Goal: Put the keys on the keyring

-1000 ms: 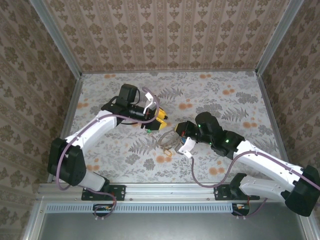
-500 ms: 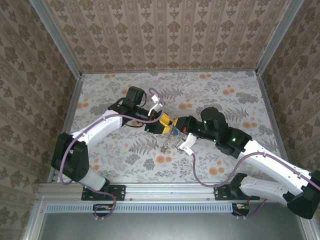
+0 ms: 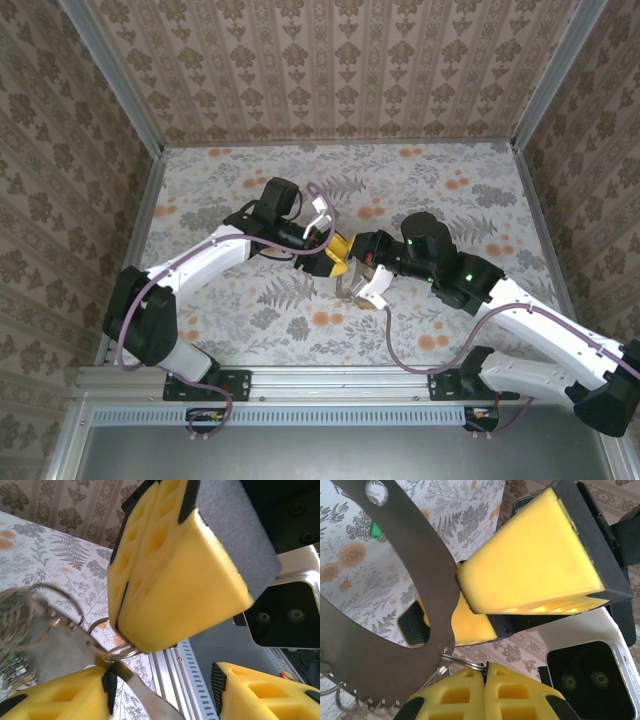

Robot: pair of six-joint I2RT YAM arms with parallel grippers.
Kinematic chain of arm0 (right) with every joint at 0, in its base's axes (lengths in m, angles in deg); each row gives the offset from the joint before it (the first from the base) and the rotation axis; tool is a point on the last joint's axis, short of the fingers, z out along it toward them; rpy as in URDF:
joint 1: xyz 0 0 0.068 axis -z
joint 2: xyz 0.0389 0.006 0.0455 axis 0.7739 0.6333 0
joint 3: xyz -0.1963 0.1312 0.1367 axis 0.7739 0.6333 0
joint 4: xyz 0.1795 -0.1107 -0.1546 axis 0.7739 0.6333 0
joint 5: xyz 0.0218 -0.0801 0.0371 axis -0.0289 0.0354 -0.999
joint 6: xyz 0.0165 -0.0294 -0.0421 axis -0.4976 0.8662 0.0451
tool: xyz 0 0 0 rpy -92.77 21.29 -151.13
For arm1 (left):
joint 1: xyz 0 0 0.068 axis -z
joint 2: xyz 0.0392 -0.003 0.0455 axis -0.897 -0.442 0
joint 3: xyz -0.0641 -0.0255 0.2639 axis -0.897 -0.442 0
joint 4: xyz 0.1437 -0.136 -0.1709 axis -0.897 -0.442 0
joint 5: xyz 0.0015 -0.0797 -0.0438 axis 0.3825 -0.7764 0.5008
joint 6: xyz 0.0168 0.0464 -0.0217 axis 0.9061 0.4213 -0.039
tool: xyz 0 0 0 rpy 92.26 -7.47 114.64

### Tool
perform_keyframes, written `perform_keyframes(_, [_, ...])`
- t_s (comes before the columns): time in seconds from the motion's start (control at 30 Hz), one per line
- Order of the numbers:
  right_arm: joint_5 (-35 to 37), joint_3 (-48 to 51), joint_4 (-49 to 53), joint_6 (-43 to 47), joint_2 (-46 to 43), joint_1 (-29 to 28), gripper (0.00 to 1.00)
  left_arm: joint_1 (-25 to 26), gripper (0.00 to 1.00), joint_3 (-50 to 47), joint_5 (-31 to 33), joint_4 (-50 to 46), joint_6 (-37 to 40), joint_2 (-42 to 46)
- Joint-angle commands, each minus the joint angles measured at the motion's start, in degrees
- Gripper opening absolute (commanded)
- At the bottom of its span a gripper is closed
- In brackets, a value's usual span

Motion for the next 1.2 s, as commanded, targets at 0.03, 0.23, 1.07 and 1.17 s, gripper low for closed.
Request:
perform_keyframes(0.03, [-1.1, -1.4, -2.5, 19.3, -0.7, -0.4, 0.00, -4.4, 0.54, -2.8, -2.0, 1.2, 2.4, 5.5])
perform_keyframes(0.23, [-0.9, -0.8, -2.5, 18.4, -0.3, -0.2, 0.00, -8.0, 0.65, -5.9, 3.7, 10.4, -4.5, 9.2])
perform_keyframes(1.07, [0.3, 0.9, -1.8, 15.0, 0.3, 1.2, 0.00, 4.6, 0.00, -6.0, 34.9, 3.3, 5.4, 8.6])
perform_keyframes(1.17, [0.4, 3.2, -1.5, 13.2, -0.4, 2.2, 0.14, 5.1, 0.00, -6.2, 38.2, 3.7, 5.1, 10.8])
